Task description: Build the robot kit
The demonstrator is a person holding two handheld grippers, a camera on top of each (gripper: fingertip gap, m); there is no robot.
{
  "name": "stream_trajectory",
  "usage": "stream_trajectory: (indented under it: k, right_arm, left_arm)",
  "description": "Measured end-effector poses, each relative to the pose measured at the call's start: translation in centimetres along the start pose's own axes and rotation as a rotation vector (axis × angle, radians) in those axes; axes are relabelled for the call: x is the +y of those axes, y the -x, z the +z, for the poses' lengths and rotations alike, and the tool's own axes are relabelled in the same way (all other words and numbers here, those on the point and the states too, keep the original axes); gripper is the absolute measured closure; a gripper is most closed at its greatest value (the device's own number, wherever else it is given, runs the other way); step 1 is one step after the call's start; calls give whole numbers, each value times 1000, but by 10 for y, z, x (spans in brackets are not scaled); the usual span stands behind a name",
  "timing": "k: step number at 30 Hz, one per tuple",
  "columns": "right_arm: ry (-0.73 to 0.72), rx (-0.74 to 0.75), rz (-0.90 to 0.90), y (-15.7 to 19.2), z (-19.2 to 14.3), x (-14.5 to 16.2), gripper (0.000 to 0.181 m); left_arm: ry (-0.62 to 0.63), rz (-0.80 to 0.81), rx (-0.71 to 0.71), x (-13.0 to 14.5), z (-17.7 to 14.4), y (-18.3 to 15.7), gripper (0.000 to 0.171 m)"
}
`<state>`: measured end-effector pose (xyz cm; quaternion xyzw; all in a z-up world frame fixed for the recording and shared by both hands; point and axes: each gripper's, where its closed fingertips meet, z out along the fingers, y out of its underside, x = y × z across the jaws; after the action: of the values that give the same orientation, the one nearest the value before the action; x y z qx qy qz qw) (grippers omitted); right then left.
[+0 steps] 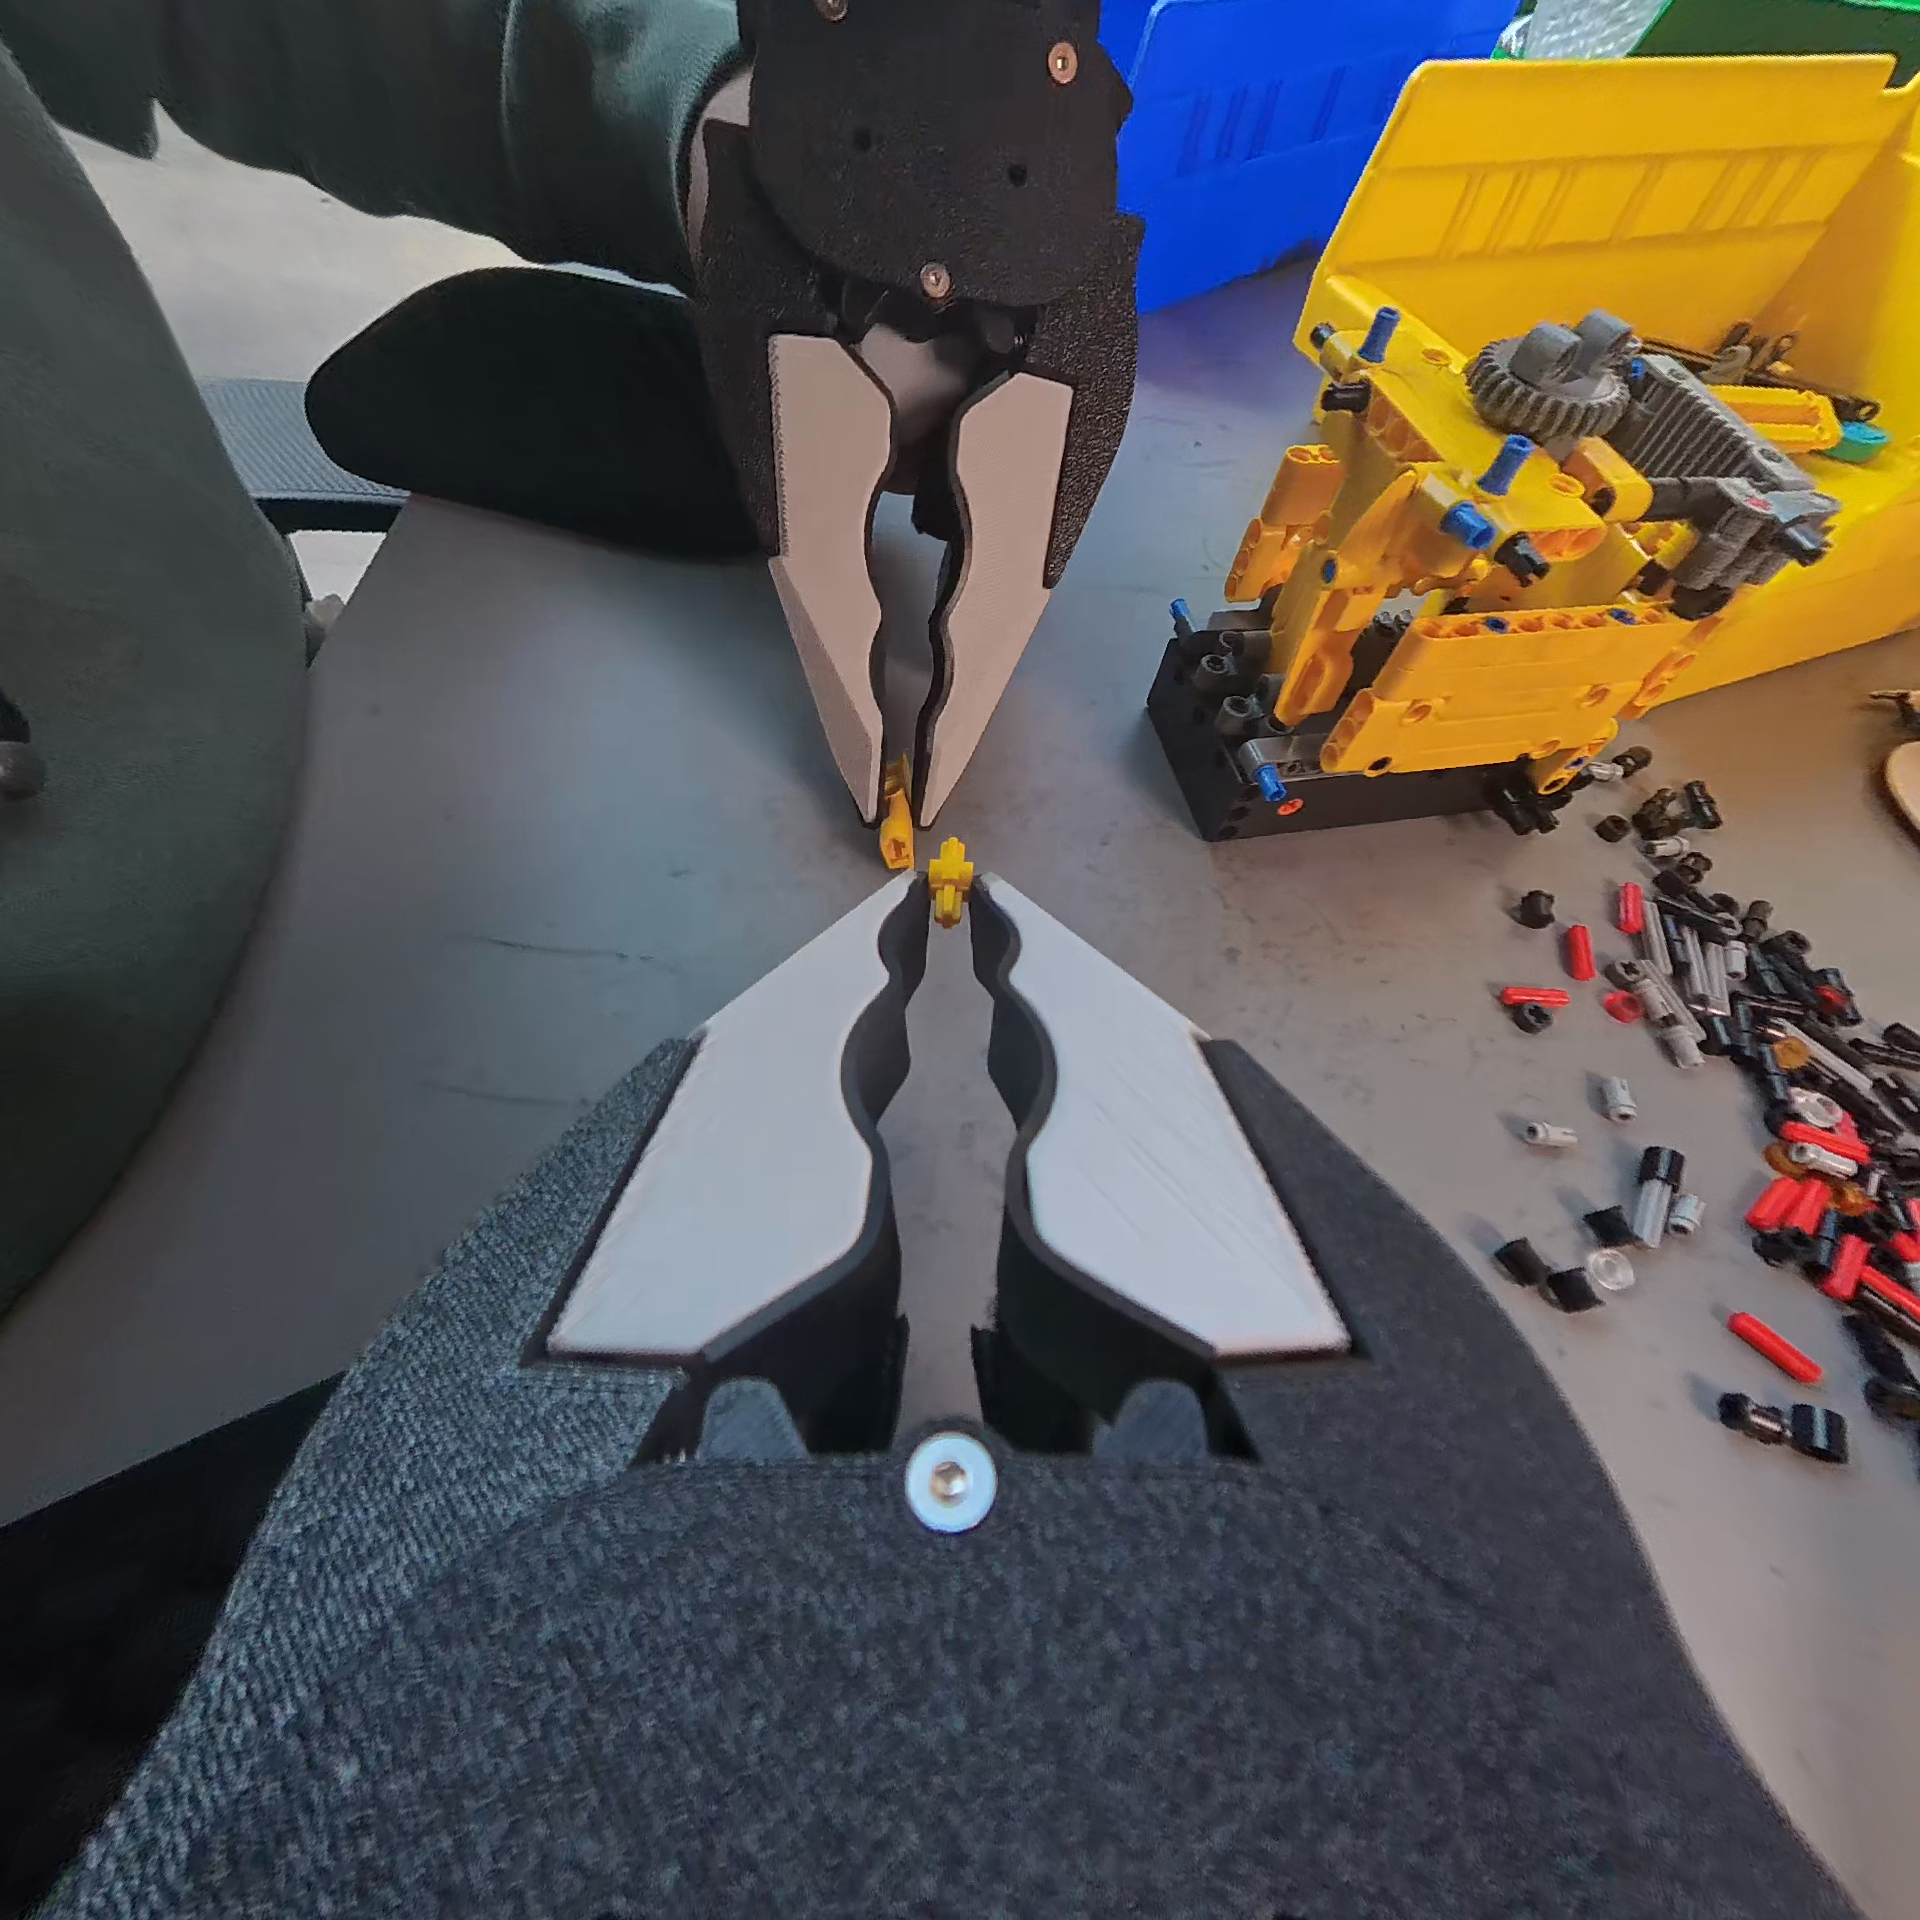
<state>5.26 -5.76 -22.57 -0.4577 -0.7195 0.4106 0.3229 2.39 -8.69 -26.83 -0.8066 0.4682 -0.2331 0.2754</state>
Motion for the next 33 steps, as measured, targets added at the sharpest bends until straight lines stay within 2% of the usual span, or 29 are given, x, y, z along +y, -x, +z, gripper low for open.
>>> stream_trajectory:
  k: [3,6,24,28,33]
  right_arm:
    - [1,-17,-30,5,0,-1,175]
    - [7,-50,-31,10,1,0,175]
    - [154,-82,-8,12,14,20,175]
    - [234,-117,-1,17,18,31,175]
    - [232,-100,40,13,19,30,175]
  left_arm:
    - [-130,-32,45,-20,-4,-6,165]
    - [-183,-54,64,-29,-3,-2,166]
    - [-112,-97,79,-21,13,-3,166]
    - [-56,-76,50,-17,16,-2,167]
    - [-67,-94,37,-18,16,1,168]
